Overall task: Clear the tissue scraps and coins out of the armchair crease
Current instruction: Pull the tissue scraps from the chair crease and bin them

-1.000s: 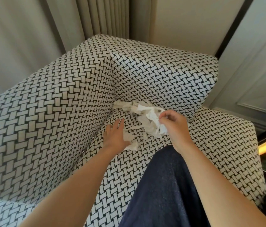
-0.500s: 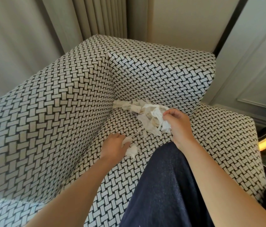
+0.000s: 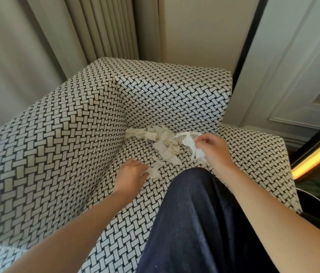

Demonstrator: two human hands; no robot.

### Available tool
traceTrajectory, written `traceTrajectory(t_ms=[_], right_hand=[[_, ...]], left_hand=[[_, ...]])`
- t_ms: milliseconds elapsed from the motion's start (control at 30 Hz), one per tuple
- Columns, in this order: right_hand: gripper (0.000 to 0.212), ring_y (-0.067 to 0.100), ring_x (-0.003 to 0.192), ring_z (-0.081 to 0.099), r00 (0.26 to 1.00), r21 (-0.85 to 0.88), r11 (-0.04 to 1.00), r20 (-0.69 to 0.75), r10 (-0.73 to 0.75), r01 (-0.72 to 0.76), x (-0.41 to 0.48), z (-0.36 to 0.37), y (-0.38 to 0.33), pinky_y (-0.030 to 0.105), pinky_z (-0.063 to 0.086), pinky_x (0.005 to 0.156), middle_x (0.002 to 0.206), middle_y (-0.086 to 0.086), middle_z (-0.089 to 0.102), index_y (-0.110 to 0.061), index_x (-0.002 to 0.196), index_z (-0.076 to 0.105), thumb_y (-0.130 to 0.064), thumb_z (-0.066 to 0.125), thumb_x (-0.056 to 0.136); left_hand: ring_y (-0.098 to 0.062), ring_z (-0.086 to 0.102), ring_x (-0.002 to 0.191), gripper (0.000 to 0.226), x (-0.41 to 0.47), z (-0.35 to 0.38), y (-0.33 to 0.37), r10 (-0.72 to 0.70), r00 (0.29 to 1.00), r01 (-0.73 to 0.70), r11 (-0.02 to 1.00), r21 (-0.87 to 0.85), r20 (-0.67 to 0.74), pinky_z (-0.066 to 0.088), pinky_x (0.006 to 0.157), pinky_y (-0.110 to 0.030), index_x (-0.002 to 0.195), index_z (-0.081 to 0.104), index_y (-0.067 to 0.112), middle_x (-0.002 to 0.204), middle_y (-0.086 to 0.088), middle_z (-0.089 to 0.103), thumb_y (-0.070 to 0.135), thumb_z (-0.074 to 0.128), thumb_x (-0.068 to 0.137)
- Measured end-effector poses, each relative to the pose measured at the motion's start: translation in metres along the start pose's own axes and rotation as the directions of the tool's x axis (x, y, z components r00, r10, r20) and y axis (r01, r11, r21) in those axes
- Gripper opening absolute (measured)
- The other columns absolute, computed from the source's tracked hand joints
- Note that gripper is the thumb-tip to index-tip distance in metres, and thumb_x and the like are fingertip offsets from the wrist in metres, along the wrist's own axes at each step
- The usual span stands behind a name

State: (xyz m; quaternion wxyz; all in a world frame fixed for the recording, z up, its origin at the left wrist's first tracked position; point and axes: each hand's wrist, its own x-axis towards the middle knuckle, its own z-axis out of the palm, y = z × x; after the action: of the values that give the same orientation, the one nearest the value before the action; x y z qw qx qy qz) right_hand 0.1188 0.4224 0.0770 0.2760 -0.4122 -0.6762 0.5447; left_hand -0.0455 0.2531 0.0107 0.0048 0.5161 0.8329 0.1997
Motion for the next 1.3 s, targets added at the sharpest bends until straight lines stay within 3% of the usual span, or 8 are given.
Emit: traceTrajectory(t_ms=[133,300,500,800,933,1067,1167,1300], right_hand=[[0.008,0.019,0.070,0.055,1.000,-0.123,0.992,-0.011,-0.023,0.021,-0.002,-0.056,0.005,0.026,0.044,0.058,0.090,0.006,0.065,-0.014,0.086,0.064,-0.007,0.060,0.086],[0.012,0.019,0.085,0.060,0.999,-0.223,0.975,-0.041,-0.029,0.019,-0.012,-0.134,0.011,0.022,0.043,0.067,0.092,-0.007,0.063,-0.018,0.085,0.065,-0.007,0.061,0.085],[0.008,0.022,0.086,0.058,0.976,-0.215,0.969,-0.200,0.082,-0.125,-0.034,-0.229,0.056,0.028,0.043,0.068,0.093,0.001,0.063,-0.017,0.084,0.066,-0.009,0.064,0.085],[0.005,0.017,0.095,0.057,0.895,-0.092,0.933,-0.326,0.303,-0.349,-0.058,-0.330,0.128,0.025,0.042,0.075,0.101,0.004,0.065,-0.012,0.085,0.070,-0.011,0.065,0.085],[0.006,0.006,0.062,0.055,0.841,0.087,0.907,-0.347,0.414,-0.411,-0.059,-0.343,0.152,0.016,0.039,0.054,0.083,0.005,0.061,-0.008,0.086,0.069,-0.007,0.064,0.086],[0.007,0.021,0.077,0.055,0.755,0.430,0.783,-0.285,0.591,-0.450,-0.057,-0.351,0.186,0.028,0.042,0.064,0.094,0.012,0.063,-0.007,0.092,0.067,-0.005,0.061,0.088],[0.011,0.019,0.074,0.056,0.678,0.587,0.663,-0.247,0.693,-0.464,-0.054,-0.346,0.202,0.026,0.044,0.065,0.087,0.008,0.062,-0.009,0.098,0.065,-0.008,0.055,0.091],[0.009,0.022,0.086,0.059,0.611,0.785,0.488,-0.182,0.771,-0.382,-0.053,-0.339,0.217,0.030,0.049,0.076,0.098,0.012,0.061,-0.010,0.101,0.057,-0.015,0.051,0.095]], left_hand=[[-0.018,0.057,0.097,0.023,0.034,-0.021,0.034,0.001,1.000,0.002,0.994,-0.106,0.026,0.049,0.086,-0.033,0.107,0.069,0.012,0.099,-0.003,0.068,0.019,0.068,0.085],[-0.010,0.058,0.089,0.030,0.073,-0.039,0.099,0.024,0.997,-0.005,0.964,-0.266,0.067,0.049,0.079,-0.022,0.111,0.061,0.014,0.101,0.003,0.063,0.022,0.069,0.083],[-0.007,0.057,0.087,0.037,0.107,-0.010,0.202,0.069,0.976,0.020,0.915,-0.403,0.206,0.042,0.070,-0.017,0.114,0.062,0.016,0.101,0.005,0.064,0.034,0.069,0.083],[-0.004,0.051,0.079,0.021,0.111,0.076,0.342,0.152,0.787,0.303,0.748,-0.590,0.598,0.040,0.076,-0.022,0.105,0.061,0.014,0.093,0.006,0.056,0.027,0.063,0.089],[-0.007,0.050,0.074,0.026,0.116,0.095,0.389,0.178,0.738,0.371,0.699,-0.611,0.651,0.040,0.065,-0.017,0.109,0.064,0.012,0.092,0.002,0.060,0.027,0.063,0.089],[-0.002,0.054,0.069,0.019,0.112,0.118,0.424,0.209,0.666,0.472,0.626,-0.621,0.716,0.045,0.050,-0.008,0.104,0.063,0.013,0.085,0.005,0.062,0.024,0.063,0.089],[-0.013,0.063,0.094,0.029,0.108,0.135,0.429,0.217,0.576,0.576,0.577,-0.579,0.788,0.050,0.073,-0.018,0.112,0.063,0.013,0.108,-0.002,0.067,0.027,0.066,0.087],[-0.017,0.050,0.118,0.057,0.104,0.152,0.427,0.234,0.480,0.613,0.600,-0.514,0.846,0.041,0.089,-0.030,0.134,0.048,0.021,0.133,-0.001,0.052,0.036,0.069,0.083]])
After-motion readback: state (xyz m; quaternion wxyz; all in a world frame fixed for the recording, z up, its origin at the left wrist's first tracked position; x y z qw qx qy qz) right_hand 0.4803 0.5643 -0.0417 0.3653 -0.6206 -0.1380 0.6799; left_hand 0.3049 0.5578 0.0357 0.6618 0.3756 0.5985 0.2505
